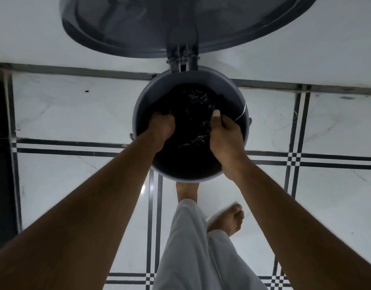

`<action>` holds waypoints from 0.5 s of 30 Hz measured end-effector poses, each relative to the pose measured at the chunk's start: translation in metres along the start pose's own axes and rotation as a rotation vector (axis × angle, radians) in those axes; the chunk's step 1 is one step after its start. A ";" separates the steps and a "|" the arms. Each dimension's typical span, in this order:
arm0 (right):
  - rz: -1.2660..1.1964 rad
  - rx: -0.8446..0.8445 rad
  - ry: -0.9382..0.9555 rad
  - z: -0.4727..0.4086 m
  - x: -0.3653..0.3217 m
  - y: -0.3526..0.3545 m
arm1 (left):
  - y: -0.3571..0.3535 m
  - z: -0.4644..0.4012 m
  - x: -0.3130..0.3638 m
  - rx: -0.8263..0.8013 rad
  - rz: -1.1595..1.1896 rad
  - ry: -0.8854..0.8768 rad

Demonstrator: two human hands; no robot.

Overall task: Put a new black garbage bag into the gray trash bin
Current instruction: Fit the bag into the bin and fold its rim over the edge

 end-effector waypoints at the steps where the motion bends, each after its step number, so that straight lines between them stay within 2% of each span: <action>1: 0.023 -0.018 0.000 0.003 -0.003 0.005 | 0.005 -0.004 0.001 -0.008 -0.051 -0.020; 3: 0.095 -0.043 0.029 0.010 -0.013 0.017 | 0.020 0.009 0.015 0.001 -0.176 -0.126; 5: 0.216 0.007 0.108 0.017 -0.021 0.037 | 0.038 0.041 0.034 0.039 -0.286 -0.268; 7: 0.244 0.100 0.189 0.023 -0.029 0.055 | 0.061 0.069 0.037 0.044 -0.230 -0.365; 9: 0.136 0.179 0.211 0.025 -0.031 0.074 | 0.092 0.092 0.032 0.079 -0.068 -0.397; 11: -0.064 0.187 0.149 0.022 -0.028 0.083 | 0.119 0.098 0.020 0.065 0.171 -0.322; 13: -0.250 0.150 0.023 0.017 -0.025 0.084 | 0.122 0.096 0.011 -0.106 0.393 -0.193; 15: -0.275 0.068 -0.064 0.009 -0.026 0.081 | 0.118 0.094 0.010 -0.191 0.520 -0.088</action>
Point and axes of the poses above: each hand's wrist, its own z-axis away from the middle knuckle, its own y-axis out of the back of the hand, x = y × z, the point moved 8 cm from there along -z, towards the middle knuckle, and after that the axes turned 2 degrees about y, right-handed, at the moved point
